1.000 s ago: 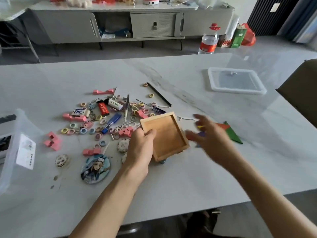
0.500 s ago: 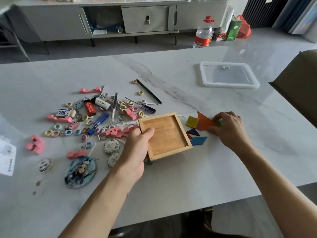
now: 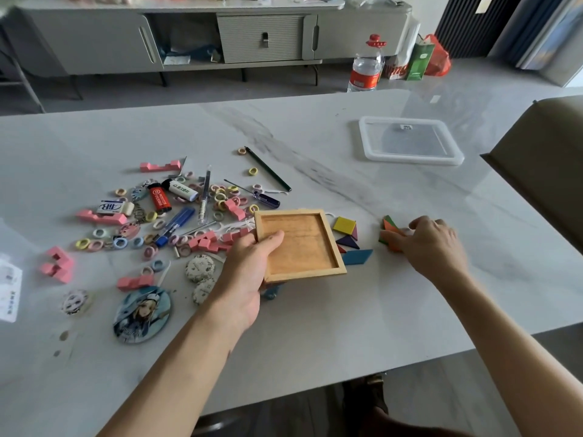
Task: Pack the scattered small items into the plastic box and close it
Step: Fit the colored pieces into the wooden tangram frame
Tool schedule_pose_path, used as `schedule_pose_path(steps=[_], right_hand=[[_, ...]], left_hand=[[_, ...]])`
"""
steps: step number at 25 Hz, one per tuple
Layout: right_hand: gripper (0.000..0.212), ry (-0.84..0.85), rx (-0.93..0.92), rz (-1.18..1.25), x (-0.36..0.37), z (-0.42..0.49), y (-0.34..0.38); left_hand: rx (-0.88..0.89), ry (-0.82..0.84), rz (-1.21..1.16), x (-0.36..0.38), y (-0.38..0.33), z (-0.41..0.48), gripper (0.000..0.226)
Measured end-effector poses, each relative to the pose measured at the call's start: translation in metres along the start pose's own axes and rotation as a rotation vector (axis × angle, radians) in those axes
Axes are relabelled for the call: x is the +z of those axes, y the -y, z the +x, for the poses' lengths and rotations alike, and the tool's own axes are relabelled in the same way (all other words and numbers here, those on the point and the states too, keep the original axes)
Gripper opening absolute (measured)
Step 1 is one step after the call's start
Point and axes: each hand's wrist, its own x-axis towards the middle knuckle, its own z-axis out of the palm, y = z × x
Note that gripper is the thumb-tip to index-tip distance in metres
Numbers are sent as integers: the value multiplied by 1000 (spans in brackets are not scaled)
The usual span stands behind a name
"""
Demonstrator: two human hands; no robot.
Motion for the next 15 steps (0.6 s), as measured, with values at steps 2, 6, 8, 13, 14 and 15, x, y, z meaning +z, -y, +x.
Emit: schedule_pose_path(steps=[2, 6, 8, 13, 14, 15], right_hand=[[69, -9, -8, -61, 4, 1, 9], [62, 42, 33, -42, 5, 7, 14], [55, 42, 63, -8, 2, 4, 15], [30, -56, -217, 507, -15, -20, 43], [33, 29, -314, 731, -19, -32, 54], [38, 132, -389, 895, -21, -42, 63]], left_hand=[[-2, 24, -3, -2, 0, 0, 9], [7, 47, 6, -5, -1, 1, 12], [8, 46, 0, -6, -3, 1, 12], [7, 31, -56, -4, -5, -3, 14], [-15, 39, -101, -3, -5, -4, 16], [-37, 56, -142, -2, -6, -6, 18]])
